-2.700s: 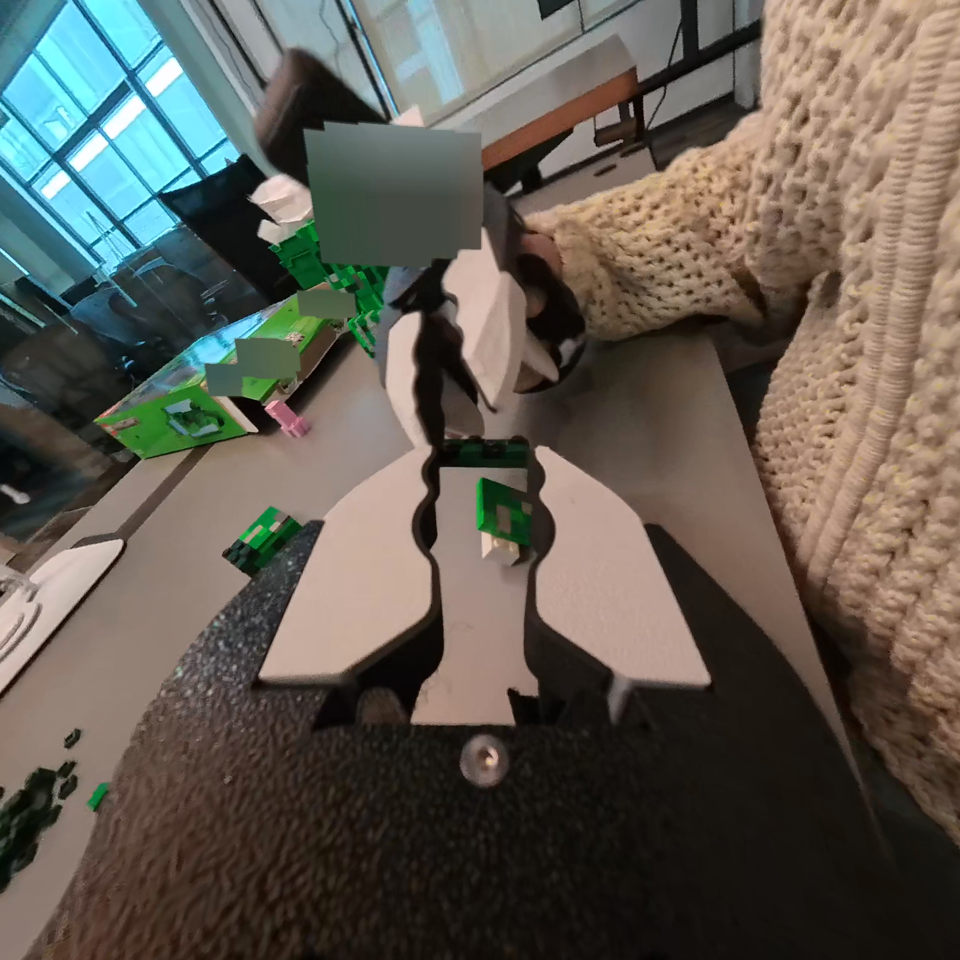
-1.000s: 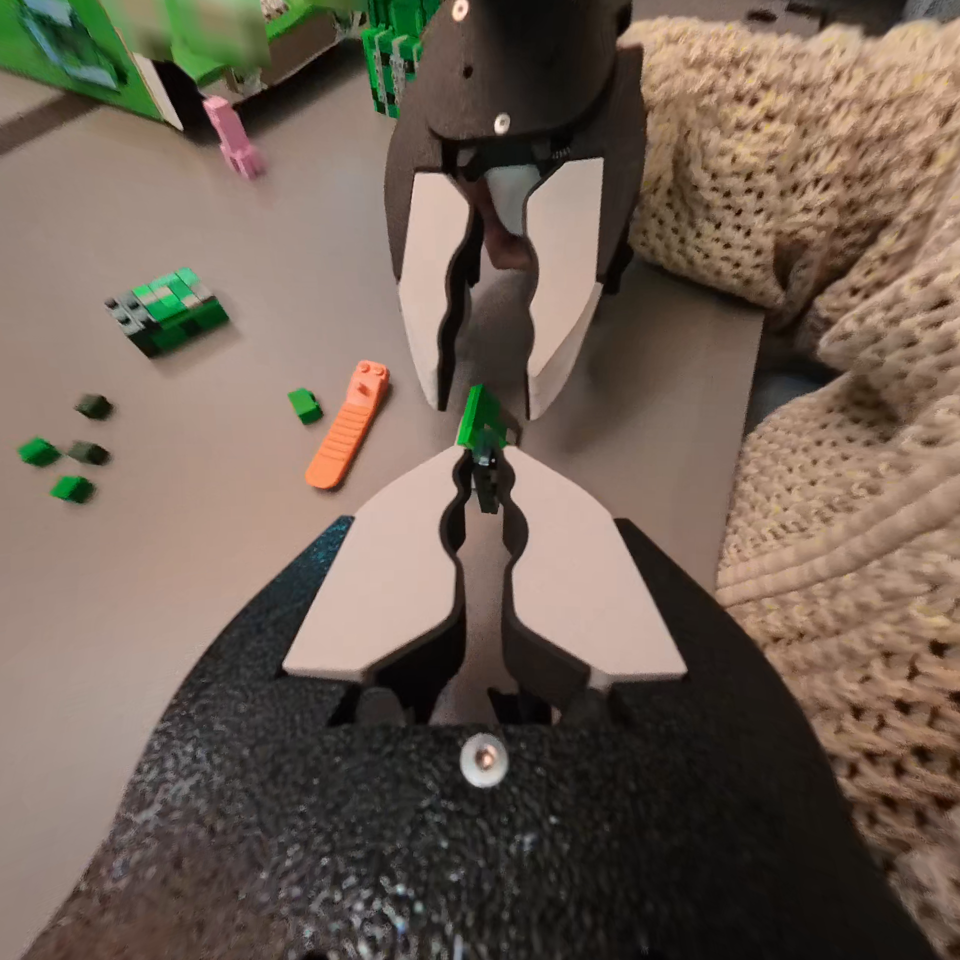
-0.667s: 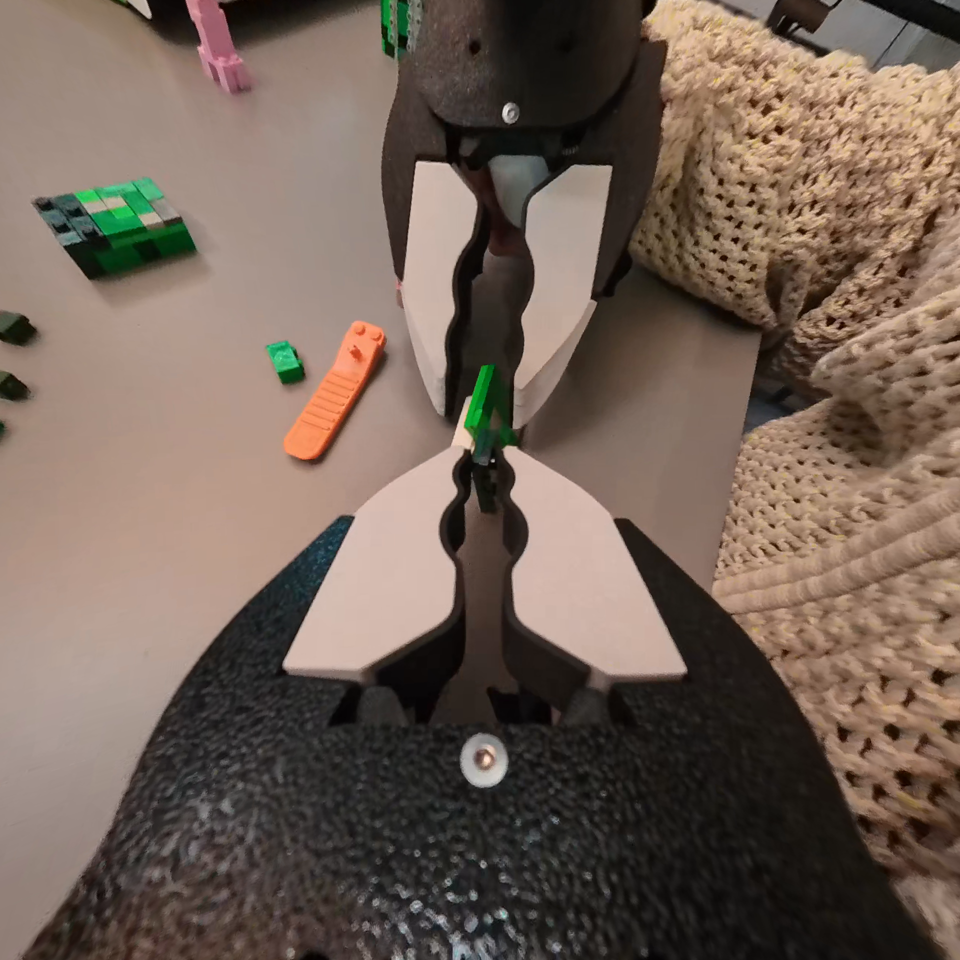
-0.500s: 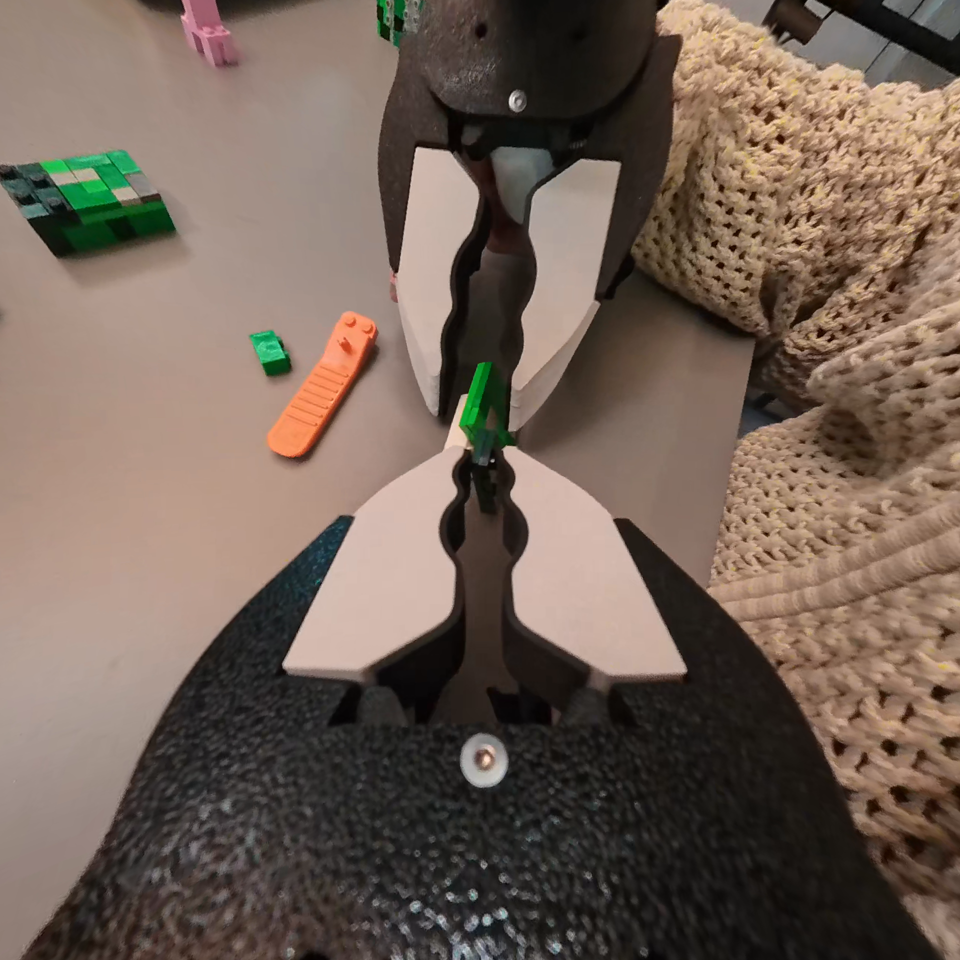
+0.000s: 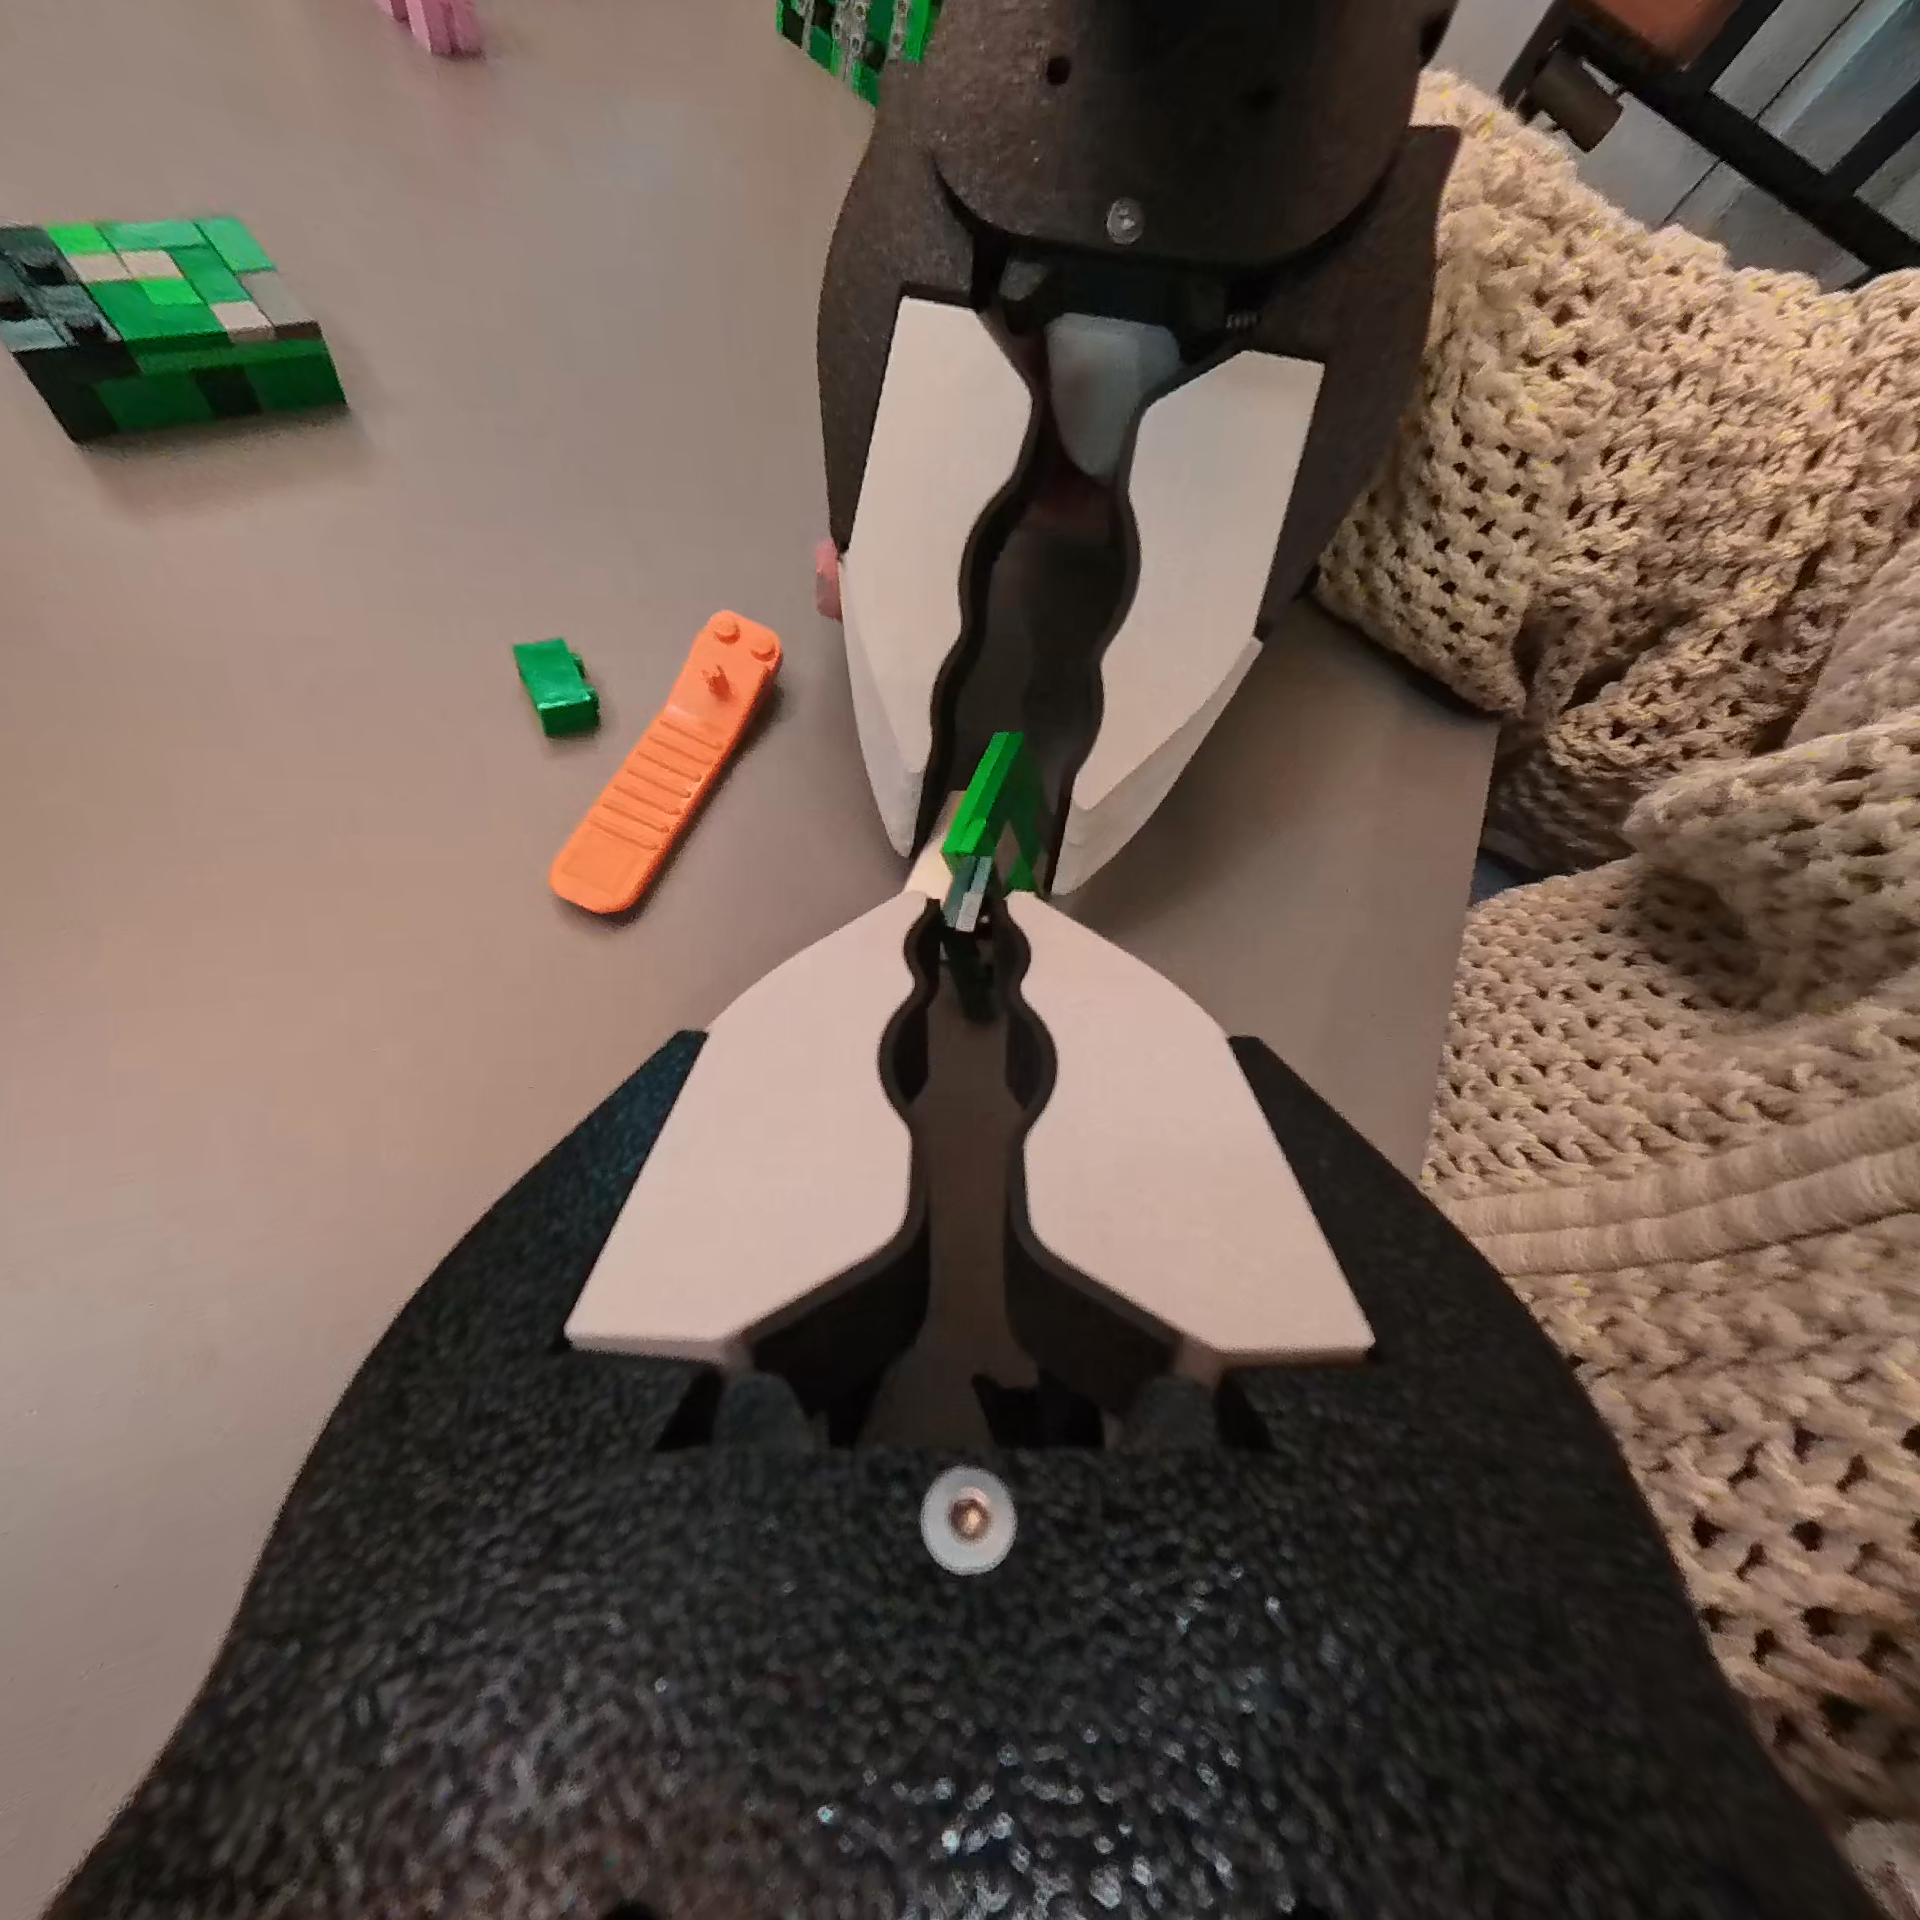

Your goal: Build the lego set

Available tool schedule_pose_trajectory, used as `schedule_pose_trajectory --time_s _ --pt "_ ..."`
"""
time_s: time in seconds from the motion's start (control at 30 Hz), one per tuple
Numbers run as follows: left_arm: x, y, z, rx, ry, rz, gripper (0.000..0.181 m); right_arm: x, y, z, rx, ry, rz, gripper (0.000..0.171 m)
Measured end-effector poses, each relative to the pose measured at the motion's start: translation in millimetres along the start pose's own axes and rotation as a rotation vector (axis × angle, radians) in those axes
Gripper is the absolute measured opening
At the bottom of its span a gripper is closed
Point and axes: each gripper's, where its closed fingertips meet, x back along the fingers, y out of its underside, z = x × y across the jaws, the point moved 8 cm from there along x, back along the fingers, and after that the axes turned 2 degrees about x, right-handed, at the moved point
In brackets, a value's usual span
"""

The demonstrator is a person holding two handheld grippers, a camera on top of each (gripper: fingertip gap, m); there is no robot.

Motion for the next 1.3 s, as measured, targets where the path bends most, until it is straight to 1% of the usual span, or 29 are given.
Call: schedule_pose_trajectory --time_s 0.4,1.0,1.07,1.13,1.3 --pt "-1.3 -1.7 -3.8 0.004 0.017 -0.013 0.010 -2.6 -4.9 2.9 -0.080 -0.006 0.043 0.020" --pt "-1.5 -1.4 -3.6 -0.029 0.016 -0.013 0.010 -4.7 -4.3 -0.7 -0.085 0.029 0.043 0.019" --pt "-1.7 -1.6 -3.4 -0.041 0.022 -0.013 0.010 -4.4 -4.3 -1.0 -0.088 0.013 0.047 0.022" --pt "-2.1 -1.9 -3.3 -0.055 0.022 -0.015 0.010 -3.7 -4.3 -2.2 -0.100 -0.007 0.051 0.031" --pt "-2.8 -2.3 -4.4 -0.054 0.026 -0.016 0.010 -4.0 -3.1 -4.6 -0.090 0.049 -0.002 0.041"
